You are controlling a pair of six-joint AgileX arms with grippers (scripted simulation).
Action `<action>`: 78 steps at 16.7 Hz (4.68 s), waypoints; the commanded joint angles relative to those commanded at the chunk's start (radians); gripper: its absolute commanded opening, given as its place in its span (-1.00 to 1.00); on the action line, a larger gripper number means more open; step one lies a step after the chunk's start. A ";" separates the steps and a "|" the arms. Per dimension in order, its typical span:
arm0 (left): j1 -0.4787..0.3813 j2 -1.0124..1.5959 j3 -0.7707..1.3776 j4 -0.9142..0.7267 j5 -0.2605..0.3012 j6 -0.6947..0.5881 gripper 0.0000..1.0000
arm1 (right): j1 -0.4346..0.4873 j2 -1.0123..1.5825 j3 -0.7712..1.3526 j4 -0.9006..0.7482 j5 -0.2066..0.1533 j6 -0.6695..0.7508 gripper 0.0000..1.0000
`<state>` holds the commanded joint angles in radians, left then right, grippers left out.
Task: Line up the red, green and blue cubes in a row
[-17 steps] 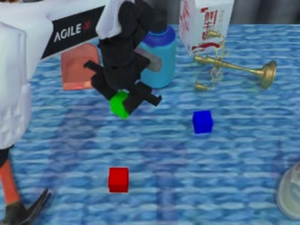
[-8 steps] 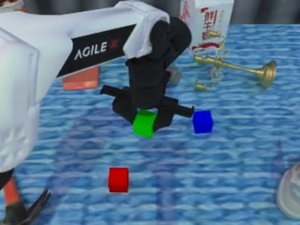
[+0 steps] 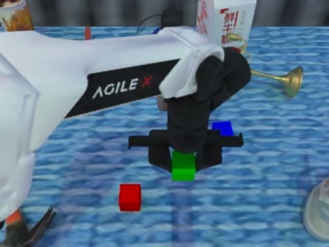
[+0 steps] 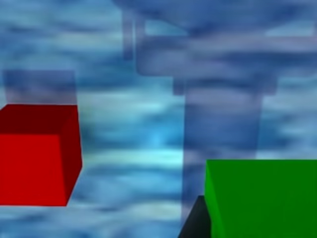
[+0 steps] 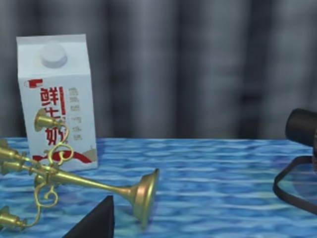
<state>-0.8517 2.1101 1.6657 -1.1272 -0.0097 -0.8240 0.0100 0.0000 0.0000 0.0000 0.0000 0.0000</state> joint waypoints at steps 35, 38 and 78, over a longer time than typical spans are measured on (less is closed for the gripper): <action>-0.013 0.070 -0.169 0.247 -0.001 -0.033 1.00 | 0.000 0.000 0.000 0.000 0.000 0.000 1.00; -0.013 0.070 -0.169 0.247 -0.001 -0.033 1.00 | 0.000 0.000 0.000 0.000 0.000 0.000 1.00; 0.757 -1.784 -1.448 0.918 -0.009 0.596 1.00 | 0.401 1.977 1.648 -1.037 -0.001 0.328 1.00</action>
<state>-0.0952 0.3260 0.2178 -0.2091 -0.0191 -0.2275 0.4113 1.9771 1.6478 -1.0366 -0.0015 0.3283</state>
